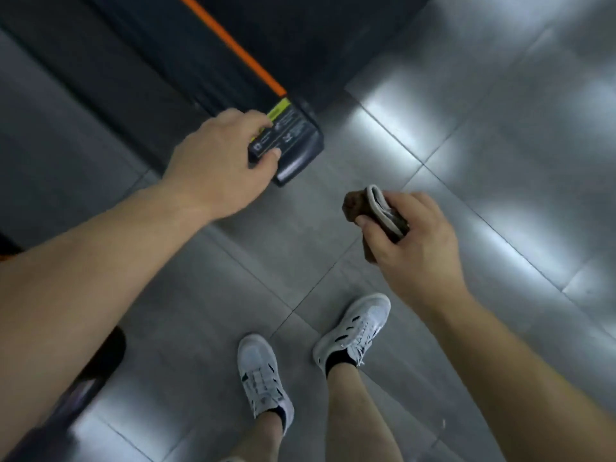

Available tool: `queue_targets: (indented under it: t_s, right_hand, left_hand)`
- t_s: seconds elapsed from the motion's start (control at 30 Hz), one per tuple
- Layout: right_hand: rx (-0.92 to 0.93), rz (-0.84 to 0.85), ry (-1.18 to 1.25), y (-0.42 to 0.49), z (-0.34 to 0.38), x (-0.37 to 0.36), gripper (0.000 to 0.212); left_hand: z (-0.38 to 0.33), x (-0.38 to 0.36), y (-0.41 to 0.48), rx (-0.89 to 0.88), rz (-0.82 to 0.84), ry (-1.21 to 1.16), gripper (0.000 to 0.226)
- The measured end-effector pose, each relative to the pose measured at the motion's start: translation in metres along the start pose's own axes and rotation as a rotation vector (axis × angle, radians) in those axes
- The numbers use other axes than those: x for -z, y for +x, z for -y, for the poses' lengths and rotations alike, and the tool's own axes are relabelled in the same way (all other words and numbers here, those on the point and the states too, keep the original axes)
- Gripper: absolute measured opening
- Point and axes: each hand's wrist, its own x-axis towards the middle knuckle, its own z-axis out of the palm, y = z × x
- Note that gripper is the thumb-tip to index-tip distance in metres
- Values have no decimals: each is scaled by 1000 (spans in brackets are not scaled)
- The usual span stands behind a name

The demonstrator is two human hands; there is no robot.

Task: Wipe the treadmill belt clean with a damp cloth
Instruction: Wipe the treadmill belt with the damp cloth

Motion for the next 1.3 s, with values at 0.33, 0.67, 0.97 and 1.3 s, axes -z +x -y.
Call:
queue_targets:
  t_s: [0.33,0.67,0.97,1.3]
  right_hand:
    - [-225,-269,102,3,-93,172,26]
    - [-275,-377,139,88,-138,310,26]
    - [-319,-452,153,256,-173,414,29]
    - [-347,-476,188,411,-259,562,29]
  left_hand:
    - [-229,-21,98,-280,139,70,55]
    - [-397,-20,216,-432,209,103,55]
    - [-503,-16,387,-522,274,107,49]
    - [-672,-25,574,-536,309,155,45]
